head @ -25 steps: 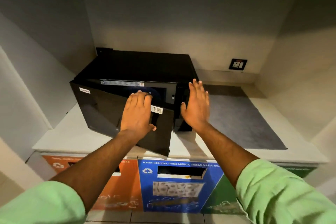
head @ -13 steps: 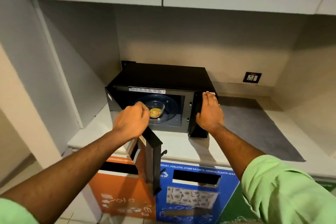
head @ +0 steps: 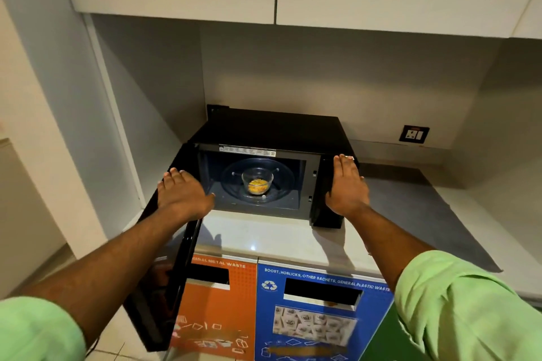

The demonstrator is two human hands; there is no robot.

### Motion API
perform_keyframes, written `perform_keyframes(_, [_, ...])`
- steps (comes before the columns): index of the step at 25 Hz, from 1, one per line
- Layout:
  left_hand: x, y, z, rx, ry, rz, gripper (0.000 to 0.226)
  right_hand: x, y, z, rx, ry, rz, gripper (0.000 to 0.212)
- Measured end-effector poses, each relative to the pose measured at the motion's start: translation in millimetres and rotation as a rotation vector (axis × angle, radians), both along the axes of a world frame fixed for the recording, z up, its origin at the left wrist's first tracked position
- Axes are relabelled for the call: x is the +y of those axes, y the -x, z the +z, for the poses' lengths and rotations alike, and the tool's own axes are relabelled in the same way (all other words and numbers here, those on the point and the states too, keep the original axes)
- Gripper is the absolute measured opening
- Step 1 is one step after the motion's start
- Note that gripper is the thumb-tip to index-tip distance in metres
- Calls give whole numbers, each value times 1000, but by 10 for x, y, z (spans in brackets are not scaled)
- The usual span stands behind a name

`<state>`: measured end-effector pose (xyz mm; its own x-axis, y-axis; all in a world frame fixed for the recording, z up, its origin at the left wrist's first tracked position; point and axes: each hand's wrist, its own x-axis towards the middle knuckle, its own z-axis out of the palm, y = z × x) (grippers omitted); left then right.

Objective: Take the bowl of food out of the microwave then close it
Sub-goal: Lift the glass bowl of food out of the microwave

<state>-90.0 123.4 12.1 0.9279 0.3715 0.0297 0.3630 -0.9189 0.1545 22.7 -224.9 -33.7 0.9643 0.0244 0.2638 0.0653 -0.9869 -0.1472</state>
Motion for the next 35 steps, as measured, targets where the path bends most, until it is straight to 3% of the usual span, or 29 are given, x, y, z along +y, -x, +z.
perform_keyframes(12, [443,148,-390,-206,-258,-62,93,-66,-36,-24,32,75,15,114])
perform_keyframes(19, [431,133,-478,-278,-233,-194,83,19,-5,39,66,53,11,112])
perform_keyframes(27, [-37,-367,-871,-245,29,-250,80,445,154,-398,-167,-36,104,96])
perform_keyframes(29, [-157,-590,-979,-226,124,-254,80,600,107,-595,-149,-125,158,91])
perform_keyframes(35, [-308,-1311,-1332,-160,666,-148,72,1082,-327,-1066,55,-547,253,70])
